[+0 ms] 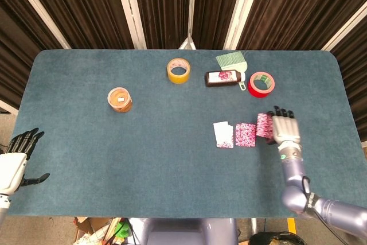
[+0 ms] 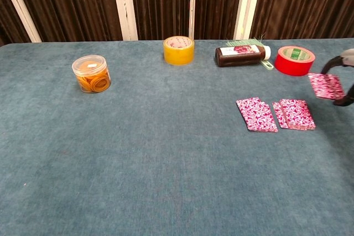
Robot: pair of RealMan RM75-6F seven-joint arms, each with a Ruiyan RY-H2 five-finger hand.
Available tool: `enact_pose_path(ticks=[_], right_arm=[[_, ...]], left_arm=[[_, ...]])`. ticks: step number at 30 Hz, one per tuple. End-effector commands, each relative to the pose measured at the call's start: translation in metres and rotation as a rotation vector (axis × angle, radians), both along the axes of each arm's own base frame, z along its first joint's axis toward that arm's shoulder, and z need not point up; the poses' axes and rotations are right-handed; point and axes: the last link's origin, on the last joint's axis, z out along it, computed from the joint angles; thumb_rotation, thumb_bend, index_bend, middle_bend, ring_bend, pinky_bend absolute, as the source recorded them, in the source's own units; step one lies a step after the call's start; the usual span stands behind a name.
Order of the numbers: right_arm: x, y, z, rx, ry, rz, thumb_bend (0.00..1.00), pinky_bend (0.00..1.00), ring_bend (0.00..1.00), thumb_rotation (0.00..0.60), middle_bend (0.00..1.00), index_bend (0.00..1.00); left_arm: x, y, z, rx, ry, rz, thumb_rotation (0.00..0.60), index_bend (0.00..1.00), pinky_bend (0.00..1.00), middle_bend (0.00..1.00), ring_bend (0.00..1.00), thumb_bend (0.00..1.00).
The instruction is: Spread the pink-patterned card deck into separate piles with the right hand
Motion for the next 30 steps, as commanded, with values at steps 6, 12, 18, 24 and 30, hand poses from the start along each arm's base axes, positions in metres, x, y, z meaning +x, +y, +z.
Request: enact_pose_path(ticks=[6, 12, 18, 24, 30], right_arm=[[-0.029, 0.004, -0.001, 0.029, 0.017, -0.048, 0.32, 0.00, 0.00, 0.600, 0.05, 0.42], [-0.033, 0.005, -0.010, 0.045, 0.022, -0.050, 0.32, 0.00, 0.00, 0.600, 0.04, 0.41], [-0.036, 0.005, -0.016, 0.058, 0.029, -0.058, 0.32, 0.00, 0.00, 0.600, 0.00, 0.17], [-0.036, 0.007, -0.015, 0.067, 0.053, -0.057, 0.32, 0.00, 0.00, 0.600, 0.00, 0.00], [-0.038, 0.013, -0.012, 0.072, 0.075, -0.068, 0.32, 0.00, 0.00, 0.600, 0.00, 0.00]], left_arm=[[0.001, 0.000, -0.001, -0.007, -0.009, 0.013, 0.600, 0.00, 0.04, 0.00, 0.00, 0.06], [0.001, -0.001, -0.001, -0.005, -0.011, 0.017, 0.600, 0.00, 0.04, 0.00, 0.00, 0.06], [0.000, -0.001, 0.001, -0.003, -0.019, 0.022, 0.600, 0.00, 0.04, 0.00, 0.00, 0.06], [0.001, -0.001, 0.001, -0.004, -0.019, 0.019, 0.600, 0.00, 0.04, 0.00, 0.00, 0.06], [0.001, -0.001, 0.001, 0.001, -0.018, 0.016, 0.600, 0.00, 0.04, 0.00, 0.00, 0.06]])
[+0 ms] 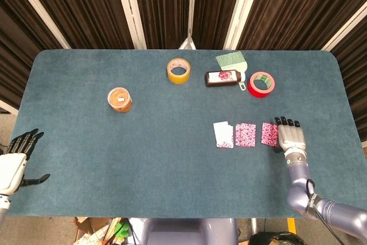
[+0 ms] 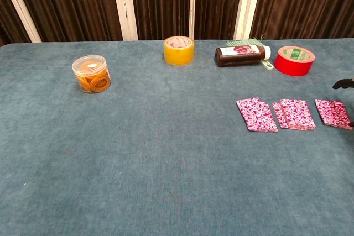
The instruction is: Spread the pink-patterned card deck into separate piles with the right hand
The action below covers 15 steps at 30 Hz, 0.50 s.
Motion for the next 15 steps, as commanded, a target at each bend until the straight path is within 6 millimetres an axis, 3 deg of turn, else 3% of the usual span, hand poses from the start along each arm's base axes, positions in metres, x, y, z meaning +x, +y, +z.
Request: enact_pose_path(ticks=[1, 8, 15], right_arm=[[-0.001, 0.003, 0.003, -0.004, 0.007, -0.004, 0.32, 0.00, 0.00, 0.600, 0.00, 0.00], [0.013, 0.016, 0.030, -0.062, -0.001, 0.077, 0.32, 0.00, 0.00, 0.600, 0.00, 0.00], [0.021, 0.075, 0.073, -0.174, -0.046, 0.279, 0.32, 0.00, 0.00, 0.600, 0.00, 0.00]], left_arm=[[0.000, 0.000, 0.000, 0.003, 0.000, -0.002, 0.600, 0.00, 0.04, 0.00, 0.00, 0.06], [0.000, 0.000, 0.002, 0.016, 0.010, -0.014, 0.600, 0.00, 0.04, 0.00, 0.00, 0.06], [-0.001, -0.001, 0.005, 0.051, 0.048, -0.047, 0.600, 0.00, 0.04, 0.00, 0.00, 0.06]])
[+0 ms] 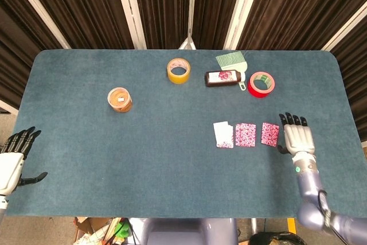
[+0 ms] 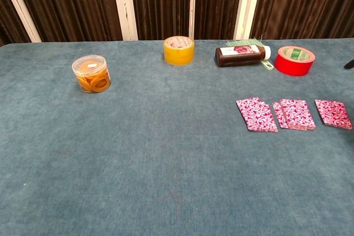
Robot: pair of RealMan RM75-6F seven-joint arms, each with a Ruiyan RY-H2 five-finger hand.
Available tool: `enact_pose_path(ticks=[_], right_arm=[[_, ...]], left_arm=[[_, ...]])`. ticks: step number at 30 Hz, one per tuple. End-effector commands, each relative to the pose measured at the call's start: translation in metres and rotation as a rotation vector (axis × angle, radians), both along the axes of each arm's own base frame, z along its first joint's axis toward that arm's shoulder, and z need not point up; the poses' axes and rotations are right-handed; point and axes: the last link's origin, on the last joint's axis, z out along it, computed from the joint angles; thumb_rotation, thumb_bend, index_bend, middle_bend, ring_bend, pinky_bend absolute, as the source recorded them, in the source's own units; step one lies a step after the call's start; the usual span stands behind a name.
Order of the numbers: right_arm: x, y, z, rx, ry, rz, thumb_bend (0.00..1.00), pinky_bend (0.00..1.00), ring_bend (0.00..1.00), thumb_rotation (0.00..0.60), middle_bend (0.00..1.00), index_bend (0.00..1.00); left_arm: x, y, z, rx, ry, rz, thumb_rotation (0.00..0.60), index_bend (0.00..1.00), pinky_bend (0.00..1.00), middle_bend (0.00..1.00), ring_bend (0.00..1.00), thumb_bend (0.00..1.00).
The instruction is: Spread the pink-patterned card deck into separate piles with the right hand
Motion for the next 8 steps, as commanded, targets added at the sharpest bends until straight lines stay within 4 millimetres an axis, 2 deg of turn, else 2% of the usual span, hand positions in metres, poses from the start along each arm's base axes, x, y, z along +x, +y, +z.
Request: enact_pose_path(ticks=[1, 8], right_arm=[[-0.001, 0.055, 0.037, -0.104, -0.043, 0.144, 0.32, 0.00, 0.00, 0.600, 0.00, 0.00], [-0.024, 0.130, 0.061, -0.196, -0.103, 0.274, 0.32, 0.00, 0.00, 0.600, 0.00, 0.00]], left_arm=[[-0.001, 0.000, 0.000, 0.013, 0.016, -0.009, 0.600, 0.00, 0.04, 0.00, 0.00, 0.06], [-0.004, -0.001, 0.000, 0.045, 0.070, -0.012, 0.600, 0.00, 0.04, 0.00, 0.00, 0.05]])
